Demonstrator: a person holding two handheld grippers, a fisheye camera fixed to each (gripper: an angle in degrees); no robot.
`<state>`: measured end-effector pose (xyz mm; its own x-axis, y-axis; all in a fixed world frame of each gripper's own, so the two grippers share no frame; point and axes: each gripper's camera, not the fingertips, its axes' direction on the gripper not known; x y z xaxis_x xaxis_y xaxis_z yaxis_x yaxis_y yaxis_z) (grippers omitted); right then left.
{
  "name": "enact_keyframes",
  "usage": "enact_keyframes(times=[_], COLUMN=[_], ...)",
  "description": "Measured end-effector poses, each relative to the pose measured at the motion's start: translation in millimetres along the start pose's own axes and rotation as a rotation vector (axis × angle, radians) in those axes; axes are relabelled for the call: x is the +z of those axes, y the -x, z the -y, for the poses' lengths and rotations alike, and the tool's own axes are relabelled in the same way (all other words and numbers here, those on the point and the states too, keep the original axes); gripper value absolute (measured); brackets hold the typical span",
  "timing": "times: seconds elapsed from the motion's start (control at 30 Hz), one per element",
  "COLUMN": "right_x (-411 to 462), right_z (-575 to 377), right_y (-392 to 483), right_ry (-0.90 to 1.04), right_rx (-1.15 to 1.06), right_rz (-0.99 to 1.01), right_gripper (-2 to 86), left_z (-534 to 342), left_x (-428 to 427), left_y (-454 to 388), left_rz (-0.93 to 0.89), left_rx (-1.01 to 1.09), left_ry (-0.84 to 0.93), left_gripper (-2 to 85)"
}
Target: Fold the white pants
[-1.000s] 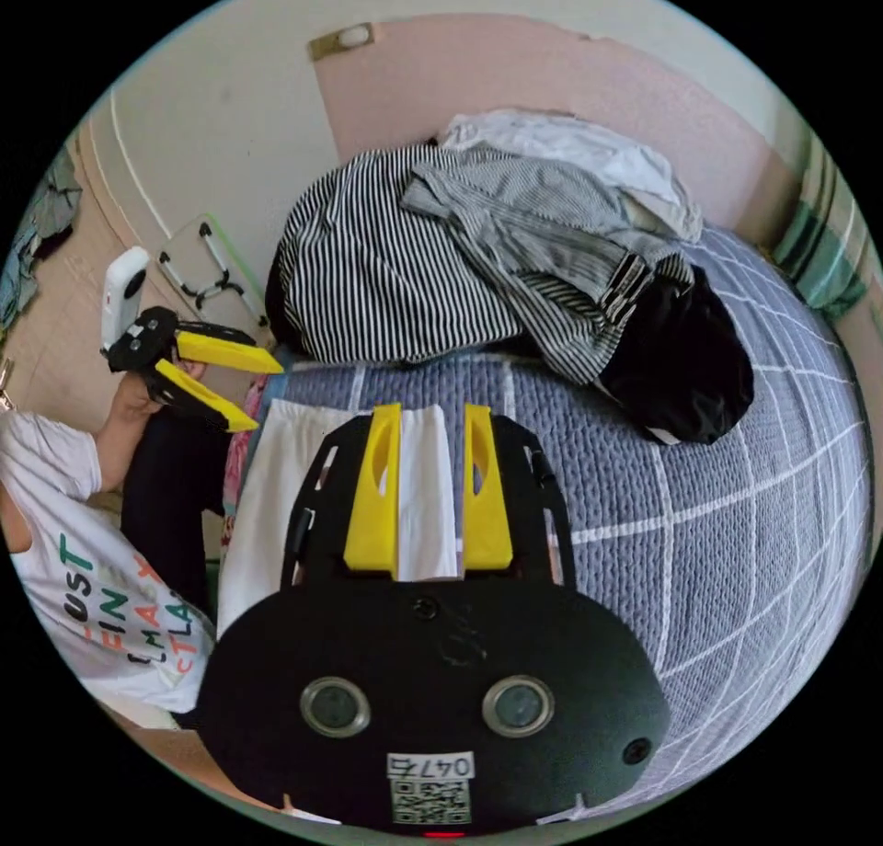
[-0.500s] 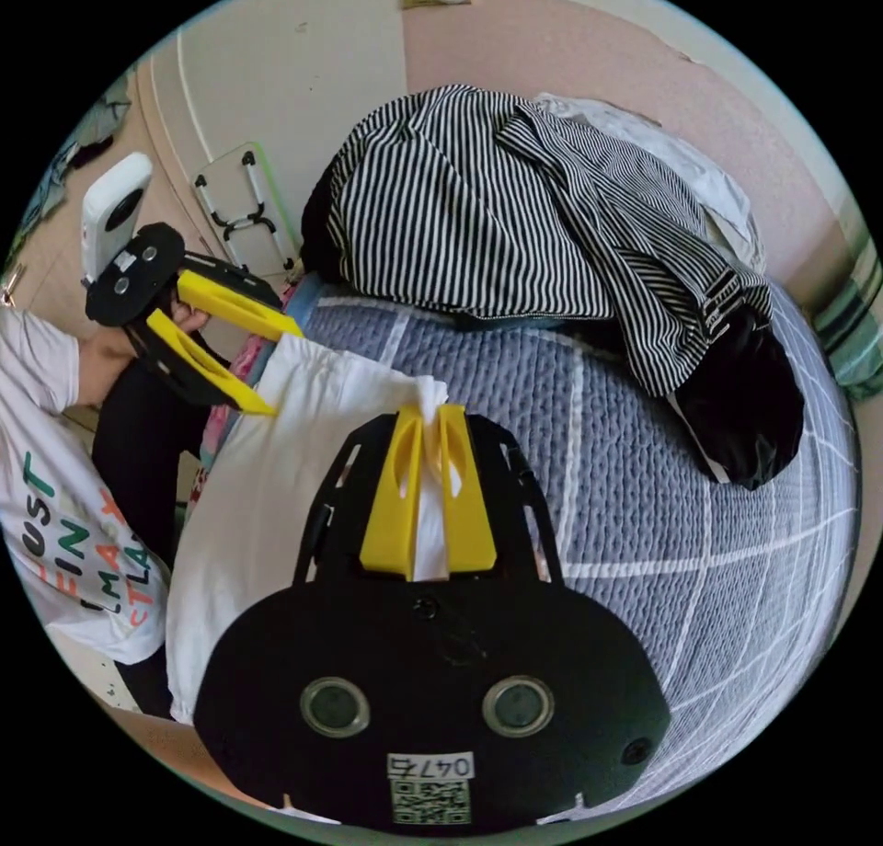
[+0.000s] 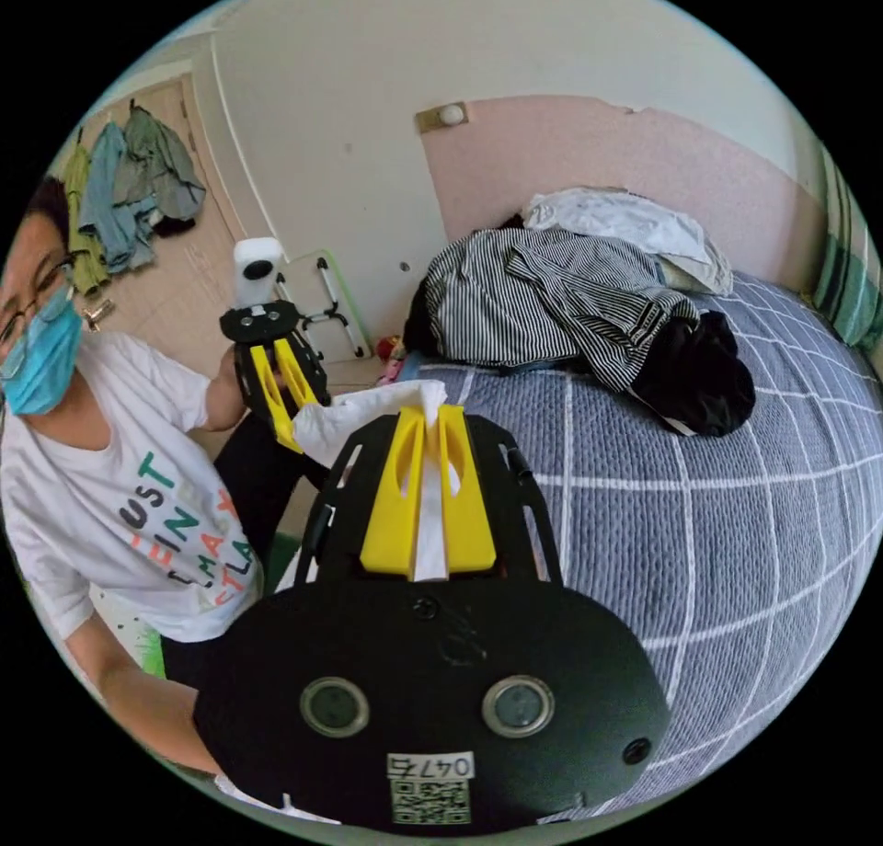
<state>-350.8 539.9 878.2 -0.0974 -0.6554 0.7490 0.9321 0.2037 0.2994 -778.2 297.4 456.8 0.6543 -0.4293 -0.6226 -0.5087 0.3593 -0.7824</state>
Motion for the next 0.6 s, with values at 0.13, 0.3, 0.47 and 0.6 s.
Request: enact_keyframes(times=[0.13,0.3,0.47,0.6], right_x=[-87,-156,-190,-211], right_z=[-78,-184,-280,-340], right_y=[40,81,108,129], right_ry=[0.024,0.054,0.079,0.078], right_rx=[-0.053,-0.032,0.041,0.093], right_rz=[-0.002,0.007,0.028,0.037], right_gripper=[0.4,0.4,0.4,0.6], left_z=[27,49,57,62], left_x=[51,132,221,260], left_y=[-84,-170,-227,-252], left_rz=[-0.018,-0.041,-0.064,-0.065], left_rx=[0.134,0.231,0.227,0.215], left_ry=[0.032,0.107,0.184,0.199], left_gripper=[5.6,5.7,5.7,5.8])
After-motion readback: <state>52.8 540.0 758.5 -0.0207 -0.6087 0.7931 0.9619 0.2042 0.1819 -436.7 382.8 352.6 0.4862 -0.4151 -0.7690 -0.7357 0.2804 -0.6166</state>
